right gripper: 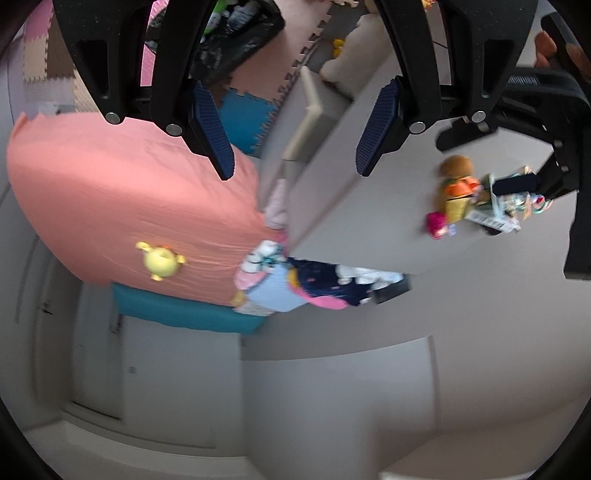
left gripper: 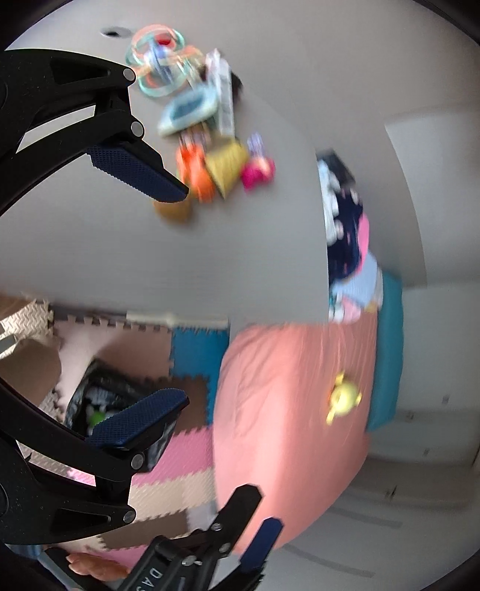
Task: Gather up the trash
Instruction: 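Grasp the ring rattle with the left gripper while the right grasps the blue lid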
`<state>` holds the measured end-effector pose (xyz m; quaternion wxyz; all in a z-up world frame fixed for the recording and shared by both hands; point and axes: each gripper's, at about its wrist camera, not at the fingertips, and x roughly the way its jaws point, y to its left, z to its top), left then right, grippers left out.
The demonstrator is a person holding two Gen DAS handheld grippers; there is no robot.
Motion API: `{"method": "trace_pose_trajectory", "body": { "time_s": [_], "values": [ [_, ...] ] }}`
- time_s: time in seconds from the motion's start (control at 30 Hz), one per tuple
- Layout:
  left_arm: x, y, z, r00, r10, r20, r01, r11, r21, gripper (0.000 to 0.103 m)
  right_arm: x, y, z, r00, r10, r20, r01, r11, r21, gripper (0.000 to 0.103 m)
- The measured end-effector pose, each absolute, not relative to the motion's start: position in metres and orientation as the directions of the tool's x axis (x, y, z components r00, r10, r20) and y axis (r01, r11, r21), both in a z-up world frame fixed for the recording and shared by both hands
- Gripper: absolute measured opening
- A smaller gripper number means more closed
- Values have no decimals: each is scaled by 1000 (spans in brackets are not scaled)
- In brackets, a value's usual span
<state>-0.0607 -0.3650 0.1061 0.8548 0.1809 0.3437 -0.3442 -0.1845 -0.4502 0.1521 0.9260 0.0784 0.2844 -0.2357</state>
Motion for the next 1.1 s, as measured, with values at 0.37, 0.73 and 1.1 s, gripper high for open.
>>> {"method": "trace_pose_trajectory", "body": {
  "time_s": [0.37,0.73,1.1],
  "values": [
    [13,-229,110,663,-278,-695,450,890,72,98,-91,-376,139,774,-193,-603,266,963,33,69],
    [65,-132,105,694,-188,-695,296,955,37,98,-14,-322,120,757,-39,-652,125,989,85,69],
    [114,-81,82,664,-198,-721,262,965,-23,98,71,-279,98,716,40,-697,30,996,88,69]
  ]
}}
